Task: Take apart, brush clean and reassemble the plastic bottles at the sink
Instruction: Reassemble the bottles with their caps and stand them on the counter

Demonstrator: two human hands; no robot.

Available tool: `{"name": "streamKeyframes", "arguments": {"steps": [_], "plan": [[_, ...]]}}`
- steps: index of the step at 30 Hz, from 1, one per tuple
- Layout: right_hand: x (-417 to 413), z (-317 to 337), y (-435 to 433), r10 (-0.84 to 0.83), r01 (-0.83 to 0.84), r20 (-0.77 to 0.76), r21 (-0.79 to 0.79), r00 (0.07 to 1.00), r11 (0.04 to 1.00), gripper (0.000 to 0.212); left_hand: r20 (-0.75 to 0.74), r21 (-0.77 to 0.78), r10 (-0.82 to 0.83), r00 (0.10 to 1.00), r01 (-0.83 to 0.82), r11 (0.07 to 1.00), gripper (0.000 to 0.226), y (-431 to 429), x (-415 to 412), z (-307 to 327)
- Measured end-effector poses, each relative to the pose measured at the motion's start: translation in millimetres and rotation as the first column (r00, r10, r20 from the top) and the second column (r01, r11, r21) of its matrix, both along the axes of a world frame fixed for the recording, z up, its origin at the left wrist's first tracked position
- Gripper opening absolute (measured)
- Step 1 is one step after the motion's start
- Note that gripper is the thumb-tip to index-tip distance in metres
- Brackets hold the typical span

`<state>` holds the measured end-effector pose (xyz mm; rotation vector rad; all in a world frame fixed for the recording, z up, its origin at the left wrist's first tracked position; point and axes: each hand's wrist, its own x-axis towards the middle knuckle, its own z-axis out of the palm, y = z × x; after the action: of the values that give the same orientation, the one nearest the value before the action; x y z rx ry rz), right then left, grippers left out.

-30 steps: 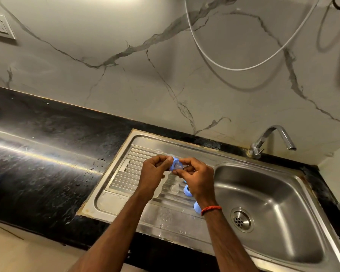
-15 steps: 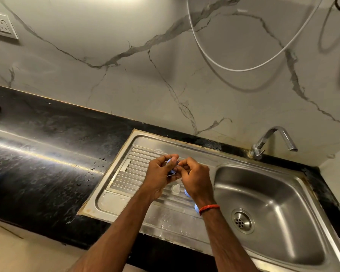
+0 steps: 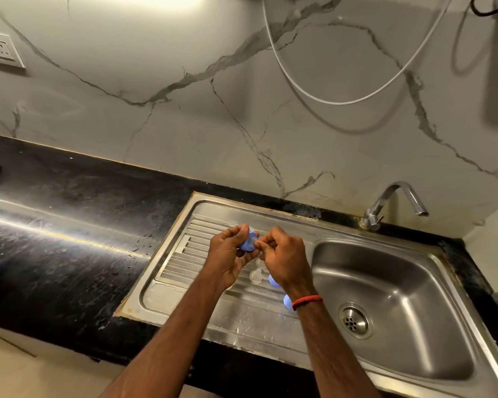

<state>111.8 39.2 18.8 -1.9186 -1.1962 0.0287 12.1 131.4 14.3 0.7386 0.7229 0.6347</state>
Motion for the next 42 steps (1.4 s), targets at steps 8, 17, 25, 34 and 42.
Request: {"name": "streamKeyframes", "arguments": {"steps": [8, 17, 25, 34, 42], "plan": [[-1.2, 6.6, -4.6, 0.043, -0.043, 0.020, 0.010, 0.999, 0.999, 0.014, 0.019, -0.074, 0.052, 0.998, -0.050, 0.996, 0.013, -2.1, 5.1, 11.1], [9.8, 6.3, -18.1, 0.092, -0.096, 0.059, 0.072, 0.994, 0.993, 0.015, 0.036, -0.039, 0.022, 0.999, -0.021, 0.999, 0.036, -15.1, 6.7, 9.4], [23.9, 6.0, -30.8, 0.157, -0.148, -0.120, 0.081, 0.980, 0.986, 0.033, 0.036, -0.074, 0.008, 0.999, -0.005, 0.997, 0.055, -26.1, 9.9, 1.0], [19.1, 4.2, -32.2, 0.126, -0.121, -0.011, 0.182, 0.992, 0.976, 0.022, -0.005, 0.072, -0.082, 0.997, 0.082, 0.994, 0.054, -27.3, 8.4, 3.4], [24.7, -0.7, -34.5, 0.107, -0.097, -0.038, 0.191, 0.994, 0.977, 0.017, -0.117, 0.148, -0.065, 0.991, 0.082, 0.986, 0.047, -21.4, 2.9, -6.9]]}}
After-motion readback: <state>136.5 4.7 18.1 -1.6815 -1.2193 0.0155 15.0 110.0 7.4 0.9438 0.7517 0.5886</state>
